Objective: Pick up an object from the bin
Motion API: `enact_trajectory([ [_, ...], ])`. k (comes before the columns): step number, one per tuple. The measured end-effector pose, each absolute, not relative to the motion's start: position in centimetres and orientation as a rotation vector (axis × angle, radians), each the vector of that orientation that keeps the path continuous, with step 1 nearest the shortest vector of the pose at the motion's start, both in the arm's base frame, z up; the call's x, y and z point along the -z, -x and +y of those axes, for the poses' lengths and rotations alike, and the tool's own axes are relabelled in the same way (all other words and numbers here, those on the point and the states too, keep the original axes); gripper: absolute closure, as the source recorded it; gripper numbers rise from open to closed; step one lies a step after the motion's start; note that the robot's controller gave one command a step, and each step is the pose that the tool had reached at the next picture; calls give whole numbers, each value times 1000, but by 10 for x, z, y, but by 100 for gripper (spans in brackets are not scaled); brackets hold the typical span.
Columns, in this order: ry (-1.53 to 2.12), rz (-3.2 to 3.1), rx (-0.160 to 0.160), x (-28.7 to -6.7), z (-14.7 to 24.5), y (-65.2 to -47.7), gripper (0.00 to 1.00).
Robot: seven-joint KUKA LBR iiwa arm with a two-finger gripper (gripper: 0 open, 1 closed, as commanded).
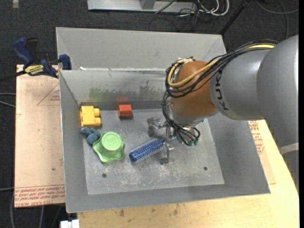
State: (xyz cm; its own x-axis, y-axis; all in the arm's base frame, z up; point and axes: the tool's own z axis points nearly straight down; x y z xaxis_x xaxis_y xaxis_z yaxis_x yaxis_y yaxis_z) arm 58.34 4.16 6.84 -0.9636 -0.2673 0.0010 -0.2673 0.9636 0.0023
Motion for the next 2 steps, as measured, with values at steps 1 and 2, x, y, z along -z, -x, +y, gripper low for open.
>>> enact_trajectory([
  [1,-425,-3113,5,-69,42,-584,0],
  [2,-425,-3114,5,-69,42,-584,100],
])
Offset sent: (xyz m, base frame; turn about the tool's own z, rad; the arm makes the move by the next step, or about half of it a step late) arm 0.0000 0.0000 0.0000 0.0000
